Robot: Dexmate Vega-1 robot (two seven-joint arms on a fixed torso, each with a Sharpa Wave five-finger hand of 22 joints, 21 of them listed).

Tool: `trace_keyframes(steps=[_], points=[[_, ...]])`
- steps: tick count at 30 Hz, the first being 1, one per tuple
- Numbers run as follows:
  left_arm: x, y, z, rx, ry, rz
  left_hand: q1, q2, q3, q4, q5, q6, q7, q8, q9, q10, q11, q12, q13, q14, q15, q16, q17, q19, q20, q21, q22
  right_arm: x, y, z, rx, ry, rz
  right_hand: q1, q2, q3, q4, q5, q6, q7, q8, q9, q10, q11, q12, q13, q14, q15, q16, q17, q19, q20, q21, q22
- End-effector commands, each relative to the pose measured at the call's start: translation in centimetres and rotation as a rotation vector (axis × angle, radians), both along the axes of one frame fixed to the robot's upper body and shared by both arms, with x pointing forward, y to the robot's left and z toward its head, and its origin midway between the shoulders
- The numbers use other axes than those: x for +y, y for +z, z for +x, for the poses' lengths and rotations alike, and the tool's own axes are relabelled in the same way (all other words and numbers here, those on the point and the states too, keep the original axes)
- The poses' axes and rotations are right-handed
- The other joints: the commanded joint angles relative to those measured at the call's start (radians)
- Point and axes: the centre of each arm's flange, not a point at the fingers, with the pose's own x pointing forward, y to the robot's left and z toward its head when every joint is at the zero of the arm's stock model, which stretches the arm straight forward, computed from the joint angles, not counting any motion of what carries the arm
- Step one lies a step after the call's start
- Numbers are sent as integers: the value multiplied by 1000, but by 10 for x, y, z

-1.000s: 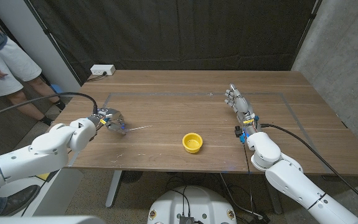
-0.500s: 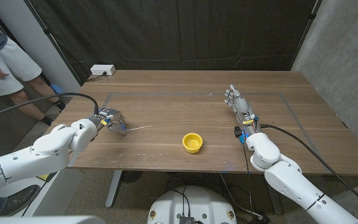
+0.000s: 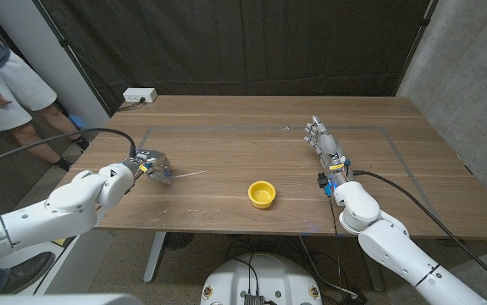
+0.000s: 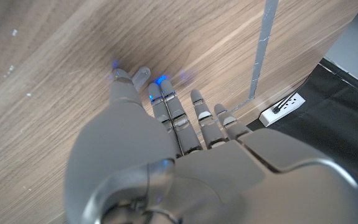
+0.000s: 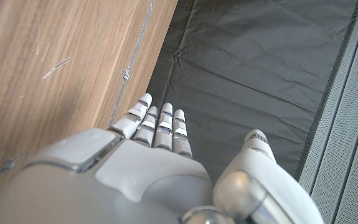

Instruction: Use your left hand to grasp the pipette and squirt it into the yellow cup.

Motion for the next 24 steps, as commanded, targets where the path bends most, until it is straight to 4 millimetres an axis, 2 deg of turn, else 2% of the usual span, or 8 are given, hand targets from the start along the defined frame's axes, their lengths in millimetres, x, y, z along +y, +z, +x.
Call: trace_keyframes(steps=[1,11,24], points=[[1,-4,4,7,8,-2,25,6,16,-3,-5,20,0,4,4,22,-2,-4,3,19,-88,-1,3,16,0,4,2,0,-1,2,7,-2,5,9,5,-4,-3,-3,7,-4,0,6,11,-2,6,5,11,2,1,4,4,-3,7,2],[-1,-5,7,0,1,-20,61,22,44,-5,-9,72,1,14,3,74,-13,-2,2,50,-94,2,3,35,1,8,1,2,0,3,5,-2,5,8,5,-5,-3,-3,6,-5,-1,6,11,-1,5,5,12,2,1,4,4,-2,7,2],[-6,-10,11,11,-22,-23,76,28,65,3,-10,96,6,14,1,100,-8,-7,1,65,-95,-1,4,43,-2,7,1,4,0,4,11,0,2,7,5,-6,-3,-3,8,-6,0,6,14,-1,6,5,13,3,2,4,5,-2,7,2]])
